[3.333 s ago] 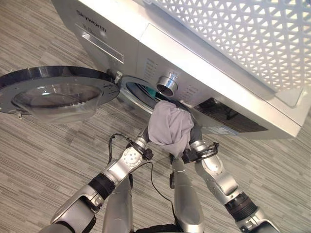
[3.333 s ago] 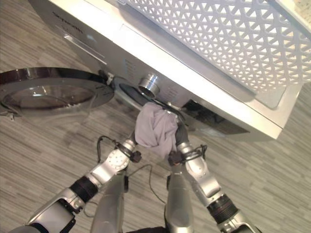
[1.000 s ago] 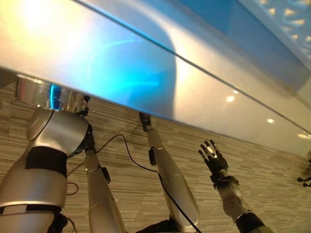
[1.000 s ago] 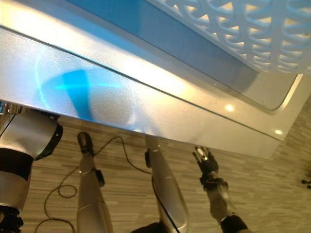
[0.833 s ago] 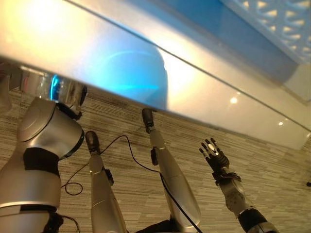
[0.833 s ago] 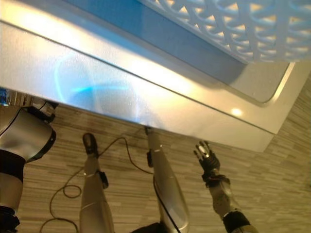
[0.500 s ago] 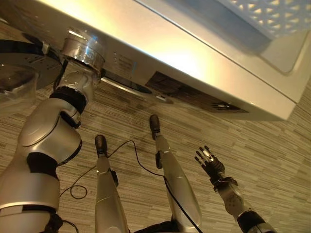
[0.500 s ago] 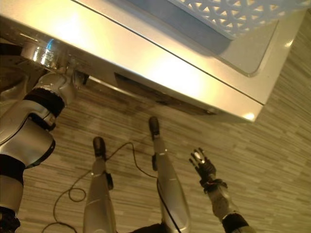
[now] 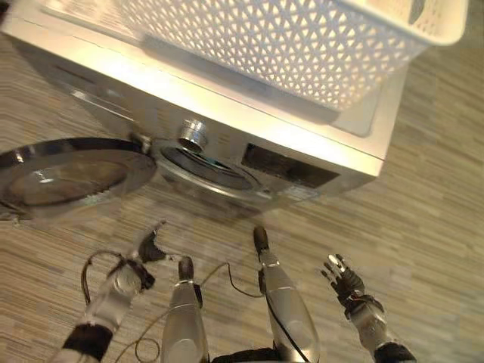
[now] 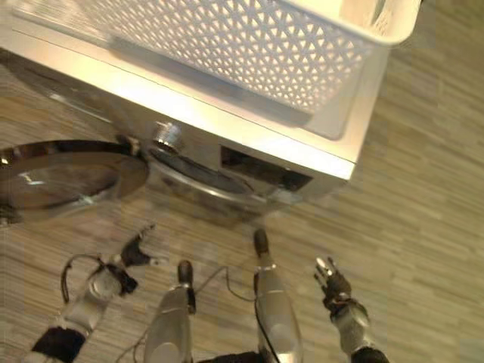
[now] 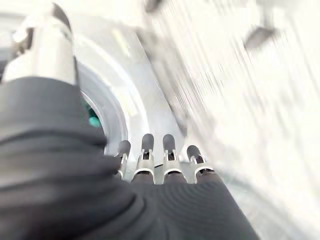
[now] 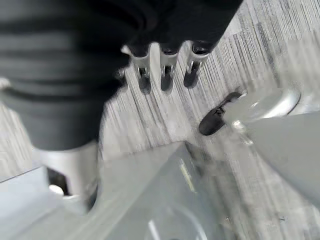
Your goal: Grab the laundry basket,head to the washer,open it,put in the laundry and shut it.
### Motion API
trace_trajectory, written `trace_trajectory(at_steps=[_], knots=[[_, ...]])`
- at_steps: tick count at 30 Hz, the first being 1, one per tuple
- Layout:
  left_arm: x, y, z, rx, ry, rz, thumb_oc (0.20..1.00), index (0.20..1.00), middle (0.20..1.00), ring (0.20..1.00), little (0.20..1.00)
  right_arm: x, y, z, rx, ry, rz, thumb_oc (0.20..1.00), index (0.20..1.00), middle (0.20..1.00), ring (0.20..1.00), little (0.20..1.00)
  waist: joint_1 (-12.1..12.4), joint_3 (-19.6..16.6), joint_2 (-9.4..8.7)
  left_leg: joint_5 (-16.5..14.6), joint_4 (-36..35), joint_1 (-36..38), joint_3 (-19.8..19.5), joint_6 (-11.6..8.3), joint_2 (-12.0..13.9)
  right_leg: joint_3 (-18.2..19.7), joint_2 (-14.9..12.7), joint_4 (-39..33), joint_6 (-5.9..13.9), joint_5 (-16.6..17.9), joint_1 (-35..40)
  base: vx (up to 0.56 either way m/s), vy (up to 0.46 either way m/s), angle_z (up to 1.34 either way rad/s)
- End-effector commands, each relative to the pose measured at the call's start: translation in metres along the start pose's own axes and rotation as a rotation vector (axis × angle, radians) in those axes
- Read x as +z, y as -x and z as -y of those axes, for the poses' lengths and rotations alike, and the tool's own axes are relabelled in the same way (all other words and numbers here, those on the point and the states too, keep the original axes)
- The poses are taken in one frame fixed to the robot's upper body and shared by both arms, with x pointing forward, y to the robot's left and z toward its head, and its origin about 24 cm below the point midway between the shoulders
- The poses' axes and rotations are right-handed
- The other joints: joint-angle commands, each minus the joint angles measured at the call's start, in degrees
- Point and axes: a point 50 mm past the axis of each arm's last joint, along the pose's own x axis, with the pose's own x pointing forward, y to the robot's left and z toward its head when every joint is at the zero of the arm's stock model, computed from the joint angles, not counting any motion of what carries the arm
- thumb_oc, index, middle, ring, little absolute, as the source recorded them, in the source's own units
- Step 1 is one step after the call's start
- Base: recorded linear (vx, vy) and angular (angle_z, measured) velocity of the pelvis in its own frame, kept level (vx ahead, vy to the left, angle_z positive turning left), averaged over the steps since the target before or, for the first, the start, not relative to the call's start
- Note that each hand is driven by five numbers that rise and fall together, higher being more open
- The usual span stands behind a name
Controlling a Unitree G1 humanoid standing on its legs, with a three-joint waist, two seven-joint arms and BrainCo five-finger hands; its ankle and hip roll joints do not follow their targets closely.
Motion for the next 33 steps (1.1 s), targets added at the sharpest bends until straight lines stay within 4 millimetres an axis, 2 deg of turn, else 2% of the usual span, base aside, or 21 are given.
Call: trace_trajectory(at_steps=[1,2,3,6,7,8,9,10,12,14,15,16,18,21,23,25,26,28,29,30,33], knots=[[0.027,-0.01,-0.007,0.004,0.072,0.151,1.0,1.0,1.0,1.0,1.0,-0.024,0.015,0.039,-0.145,0.146,-0.124,1.0,1.0,1.0,1.0,1.0,-1.38,-7.29,-0.44,-10.01,-0.6,3.39,0.92,4.06,-2.1,-3.65,-8.08,-5.89,4.18,5.21,-5.48,0.06,0.211,-0.16],[0.021,-0.01,0.0,-0.006,0.119,0.128,1.0,1.0,1.0,1.0,1.0,-0.033,0.02,0.049,-0.198,0.2,-0.187,1.0,1.0,1.0,1.0,1.0,-1.38,-8.51,0.45,-8.6,-2.98,4.93,1.12,4.62,-2.53,-5.31,-8.27,-4.77,3.88,5.68,-5.47,0.01,0.128,-0.16],[0.021,-0.01,0.0,-0.005,0.12,0.128,1.0,1.0,1.0,1.0,1.0,-0.033,0.02,0.049,-0.197,0.201,-0.187,1.0,1.0,1.0,1.0,1.0,-1.55,-8.58,0.16,-8.1,-3.37,4.88,1.1,4.6,-2.87,-5.24,-8.59,-4.86,3.87,5.88,-5.63,-0.03,0.123,-0.07],[0.008,-0.01,0.005,-0.001,0.141,0.063,1.0,1.0,1.0,1.0,1.0,-0.048,0.028,0.064,-0.262,0.327,-0.303,1.0,1.0,1.0,1.0,1.0,-0.39,-11.33,2.6,-3.57,-10.02,8.31,2.79,5.33,-3.38,-13.97,-8.52,2.61,1.61,0.64,-2.26,-0.09,0.202,-0.06],[0.003,-0.01,0.005,0.007,0.137,0.039,1.0,1.0,1.0,1.0,1.0,-0.052,0.031,0.067,-0.272,0.357,-0.328,1.0,1.0,1.0,1.0,1.0,-0.08,-12.34,3.09,-2.29,-12.14,9.36,3.19,5.57,-3.6,-15.29,-7.73,5.57,1.1,-0.87,-1.26,-0.14,0.261,-0.2],[-0.009,-0.01,-0.006,0.086,0.136,-0.017,1.0,1.0,1.0,1.0,1.0,-0.057,0.034,0.069,-0.271,0.435,-0.359,1.0,1.0,1.0,1.0,1.0,0.78,-14.69,3.73,0.21,-15.97,11.01,4.25,6.1,-3.59,-16.61,-4.35,11.7,0.19,-4.99,1.61,-0.11,0.216,-0.31],[-0.015,-0.01,-0.012,0.12,0.139,-0.047,1.0,1.0,1.0,1.0,1.0,-0.062,0.038,0.073,-0.28,0.468,-0.387,1.0,1.0,1.0,1.0,1.0,1.29,-15.97,3.81,1.48,-17.14,11.33,4.53,6.34,-3.59,-17.35,-2.63,13.74,-0.38,-6.92,3.5,-0.08,0.148,-0.47],[-0.015,-0.01,-0.012,0.121,0.138,-0.047,1.0,1.0,1.0,1.0,1.0,-0.062,0.038,0.073,-0.279,0.468,-0.387,1.0,1.0,1.0,1.0,1.0,1.27,-16.05,3.75,1.76,-17.33,11.25,4.54,6.32,-3.62,-17.36,-2.64,13.59,-0.43,-6.74,3.41,-0.04,0.045,-0.34],[-0.023,-0.009,-0.026,0.195,0.132,-0.092,1.0,1.0,1.0,1.0,1.0,-0.072,0.045,0.077,-0.286,0.503,-0.442,1.0,1.0,1.0,1.0,1.0,2.45,-19.02,3.49,2.98,-18.85,11.5,5.39,6.45,-3.73,-18.31,0.13,14.21,-1.38,-10.59,8.14,-0.05,0.019,-0.13],[-0.026,-0.009,-0.044,0.274,0.119,-0.113,1.0,1.0,1.0,1.0,1.0,-0.079,0.049,0.079,-0.284,0.535,-0.474,1.0,1.0,1.0,1.0,1.0,3.83,-21.77,2.59,4.06,-18.75,10.5,6.95,6.15,-4.1,-19.02,1.11,11.72,-1.62,-11.95,13.37,-0.14,-0.04,-0.14],[-0.025,-0.009,-0.062,0.341,0.095,-0.12,1.0,1.0,1.0,1.0,1.0,-0.085,0.054,0.083,-0.303,0.578,-0.504,1.0,1.0,1.0,1.0,1.0,5.4,-24.0,1.85,4.95,-18.21,8.99,8.66,5.52,-3.95,-19.45,1.8,6.31,-2.14,-14.6,18.27,-0.2,-0.099,-0.39],[-0.021,-0.01,-0.072,0.374,0.073,-0.11,1.0,1.0,1.0,1.0,1.0,-0.087,0.055,0.084,-0.302,0.601,-0.508,1.0,1.0,1.0,1.0,1.0,5.69,-24.24,1.46,5.77,-17.6,8.17,9.39,5.07,-3.81,-17.81,2.51,4.13,-2.86,-15.91,19.09,-0.24,-0.124,-0.63],[-0.011,-0.013,-0.09,0.432,0.04,-0.086,1.0,1.0,1.0,1.0,1.0,-0.09,0.058,0.085,-0.309,0.61,-0.526,1.0,1.0,1.0,1.0,1.0,5.73,-24.48,1.47,7.94,-17.44,6.2,9.7,4.28,-3.28,-14.62,4.6,1.28,-4.28,-16.22,19.1,-0.2,-0.092,-0.59],[-0.003,-0.015,-0.102,0.467,0.019,-0.072,1.0,1.0,1.0,1.0,1.0,-0.091,0.059,0.086,-0.316,0.621,-0.539,1.0,1.0,1.0,1.0,1.0,6.31,-24.77,1.79,10.0,-18.69,5.16,10.43,3.79,-2.87,-15.49,4.83,-0.57,-4.99,-16.65,19.62,-0.17,-0.063,-0.19],[0.013,-0.021,-0.112,0.475,-0.033,-0.035,1.0,1.0,1.0,1.0,1.0,-0.092,0.064,0.093,-0.336,0.625,-0.556,1.0,1.0,1.0,1.0,1.0,5.72,-24.46,2.51,12.87,-18.77,2.89,10.97,2.33,-2.22,-17.14,5.69,-2.7,-5.88,-17.41,20.39,-0.24,-0.087,-0.38],[0.031,-0.029,-0.121,0.49,-0.049,-0.001,1.0,1.0,1.0,1.0,1.0,-0.092,0.07,0.101,-0.372,0.612,-0.567,1.0,1.0,1.0,1.0,1.0,4.48,-23.5,2.46,14.91,-14.82,-0.56,14.98,0.57,0.42,-19.47,5.32,-3.63,-6.55,-17.73,20.57,-0.17,-0.038,0.37],[0.031,-0.03,-0.121,0.49,-0.049,0.0,1.0,1.0,1.0,1.0,1.0,-0.092,0.069,0.101,-0.372,0.611,-0.567,1.0,1.0,1.0,1.0,1.0,4.46,-23.33,2.42,14.54,-14.27,-0.66,14.86,0.49,0.46,-19.56,5.32,-3.55,-6.56,-17.94,20.73,-0.11,-0.001,0.75],[0.034,-0.032,-0.131,0.506,-0.014,-0.01,1.0,1.0,1.0,1.0,1.0,-0.09,0.073,0.107,-0.4,0.609,-0.567,1.0,1.0,1.0,1.0,1.0,3.4,-22.57,2.73,16.62,-13.71,-0.2,20.02,-0.69,4.88,-20.53,5.07,-4.21,-6.64,-17.64,21.01,-0.11,0.077,0.52],[0.03,-0.026,-0.151,0.572,0.017,-0.028,1.0,1.0,1.0,1.0,1.0,-0.084,0.073,0.11,-0.412,0.605,-0.551,1.0,1.0,1.0,1.0,1.0,3.42,-22.22,2.96,18.38,-14.08,-0.35,17.41,-2.15,7.77,-20.22,4.14,-5.01,-5.95,-16.81,21.01,-0.01,0.223,-0.11],[0.021,-0.016,-0.17,0.643,0.079,-0.045,1.0,1.0,1.0,1.0,1.0,-0.082,0.074,0.113,-0.407,0.631,-0.551,1.0,1.0,1.0,1.0,1.0,3.93,-22.4,3.53,19.05,-18.22,1.39,8.78,-2.77,8.65,-18.99,3.49,-5.96,-4.98,-16.18,21.08,0.02,0.19,-0.21],[0.023,-0.014,-0.185,0.69,0.113,-0.064,1.0,1.0,1.0,1.0,1.0,-0.084,0.08,0.118,-0.412,0.638,-0.552,1.0,1.0,1.0,1.0,1.0,2.55,-22.72,4.37,20.33,-20.97,1.91,5.64,-3.59,9.36,-18.31,3.45,-6.59,-4.47,-15.78,21.65,0.11,0.134,-0.27]])
